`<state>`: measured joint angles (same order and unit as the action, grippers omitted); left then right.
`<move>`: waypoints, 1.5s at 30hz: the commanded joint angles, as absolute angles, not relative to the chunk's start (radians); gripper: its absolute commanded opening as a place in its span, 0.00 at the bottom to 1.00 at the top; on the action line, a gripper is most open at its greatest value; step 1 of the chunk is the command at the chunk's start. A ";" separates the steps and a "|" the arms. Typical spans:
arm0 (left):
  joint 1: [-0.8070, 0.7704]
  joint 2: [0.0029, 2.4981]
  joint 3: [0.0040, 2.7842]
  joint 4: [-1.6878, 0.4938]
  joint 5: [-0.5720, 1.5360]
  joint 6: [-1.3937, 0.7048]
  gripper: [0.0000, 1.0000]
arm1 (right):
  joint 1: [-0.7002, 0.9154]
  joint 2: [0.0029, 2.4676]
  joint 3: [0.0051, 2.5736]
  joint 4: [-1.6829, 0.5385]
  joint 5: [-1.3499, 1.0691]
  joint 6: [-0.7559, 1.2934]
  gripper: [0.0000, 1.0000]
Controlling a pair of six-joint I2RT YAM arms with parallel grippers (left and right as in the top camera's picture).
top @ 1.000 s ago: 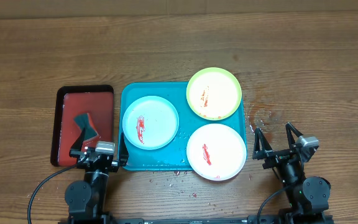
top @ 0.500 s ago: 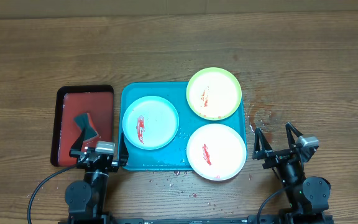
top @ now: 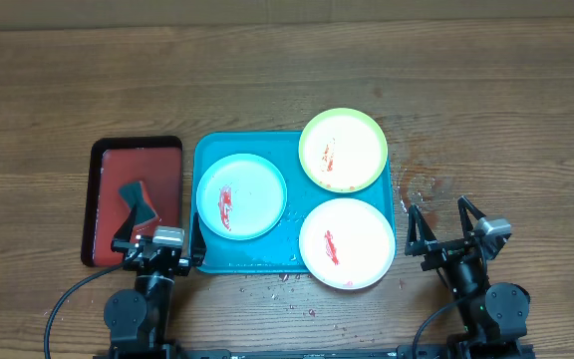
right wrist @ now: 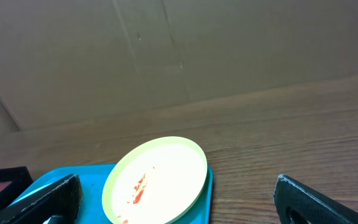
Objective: Clean dirty plates on tray and stack at the side
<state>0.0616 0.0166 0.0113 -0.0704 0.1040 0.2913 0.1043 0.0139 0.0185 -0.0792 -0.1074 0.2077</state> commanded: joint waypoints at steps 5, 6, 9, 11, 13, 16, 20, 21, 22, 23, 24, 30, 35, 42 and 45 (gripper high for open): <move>0.073 0.004 0.005 -0.070 0.104 0.281 1.00 | 0.099 0.003 0.008 -0.073 -0.106 0.201 1.00; 0.073 0.004 0.005 -0.070 0.104 0.281 1.00 | 0.099 0.003 0.008 -0.073 -0.106 0.201 1.00; 0.073 0.004 0.005 -0.070 0.104 0.281 1.00 | 0.099 0.003 0.008 -0.073 -0.106 0.201 1.00; 0.073 0.004 0.005 -0.070 0.104 0.281 1.00 | 0.099 0.003 0.008 -0.073 -0.106 0.201 1.00; 0.073 0.004 0.005 -0.070 0.104 0.281 1.00 | 0.099 0.003 0.008 -0.073 -0.106 0.201 1.00; 0.073 0.004 0.005 -0.070 0.104 0.281 1.00 | 0.099 0.003 0.008 -0.073 -0.106 0.201 1.00; 0.073 0.004 0.005 -0.070 0.104 0.281 1.00 | 0.099 0.003 0.008 -0.073 -0.106 0.201 1.00; 0.073 0.004 0.005 -0.070 0.104 0.281 1.00 | 0.099 0.003 0.008 -0.073 -0.106 0.201 1.00; 0.073 0.004 0.005 -0.070 0.104 0.281 1.00 | 0.099 0.003 0.008 -0.073 -0.106 0.201 1.00; 0.073 0.004 0.005 -0.070 0.104 0.281 1.00 | 0.099 0.003 0.008 -0.073 -0.106 0.201 1.00; 0.073 0.004 0.005 -0.070 0.104 0.281 1.00 | 0.099 0.003 0.008 -0.073 -0.106 0.201 1.00; 0.073 0.004 0.005 -0.070 0.104 0.281 1.00 | 0.099 0.003 0.008 -0.073 -0.107 0.201 1.00; 0.073 0.004 0.005 -0.070 0.104 0.281 1.00 | 0.099 0.003 0.008 -0.073 -0.106 0.201 1.00; 0.073 0.004 0.005 -0.070 0.104 0.281 1.00 | 0.099 0.003 0.008 -0.073 -0.106 0.201 1.00; 0.073 0.004 0.005 -0.070 0.104 0.281 1.00 | 0.099 0.003 0.008 -0.076 -0.076 0.201 1.00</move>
